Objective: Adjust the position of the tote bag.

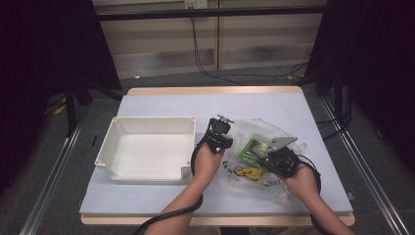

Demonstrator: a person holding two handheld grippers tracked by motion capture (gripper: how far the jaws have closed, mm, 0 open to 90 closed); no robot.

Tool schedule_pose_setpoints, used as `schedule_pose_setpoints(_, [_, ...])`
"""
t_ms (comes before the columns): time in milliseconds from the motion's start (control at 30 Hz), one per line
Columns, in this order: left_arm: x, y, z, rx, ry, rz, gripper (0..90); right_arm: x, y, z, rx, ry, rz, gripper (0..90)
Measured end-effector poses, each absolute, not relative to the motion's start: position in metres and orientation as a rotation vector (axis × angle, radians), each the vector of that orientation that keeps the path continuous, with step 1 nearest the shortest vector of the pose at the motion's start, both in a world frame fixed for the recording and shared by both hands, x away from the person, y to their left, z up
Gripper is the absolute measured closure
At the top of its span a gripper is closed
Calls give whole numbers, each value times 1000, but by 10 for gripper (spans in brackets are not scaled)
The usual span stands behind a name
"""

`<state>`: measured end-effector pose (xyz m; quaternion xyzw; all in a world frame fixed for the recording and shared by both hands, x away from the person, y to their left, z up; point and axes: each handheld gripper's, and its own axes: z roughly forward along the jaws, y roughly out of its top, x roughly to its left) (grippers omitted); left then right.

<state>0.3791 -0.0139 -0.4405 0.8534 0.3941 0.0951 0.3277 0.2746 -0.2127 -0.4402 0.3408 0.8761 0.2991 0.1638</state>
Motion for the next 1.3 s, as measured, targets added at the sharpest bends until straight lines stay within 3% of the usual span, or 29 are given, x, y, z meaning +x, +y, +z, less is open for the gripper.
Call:
schedule_pose_setpoints(100, [378, -15, -440, 2230, 1031, 248, 809, 265, -206, -442, 944, 2534, 875, 866])
schedule_pose_setpoints(267, [377, -16, -441, 2247, 1019, 254, 807, 266, -209, -438, 1007, 2549, 928, 606])
schedule_pose_setpoints(367, [377, -15, -443, 2240, 1023, 252, 807, 272, -221, -425, 1039, 2507, 975, 603])
schedule_pose_setpoints(567, [378, -12, -443, 2248, 1027, 262, 807, 299, -256, -417, 1146, 2424, 932, 742])
schedule_pose_setpoints(900, [380, -15, -444, 2276, 1023, 271, 803, 337, -284, -443, 1331, 2321, 896, 810])
schedule_pose_setpoints(1300, [382, -20, -452, 2291, 1045, 289, 809, 355, -297, -472, 1468, 2316, 800, 875])
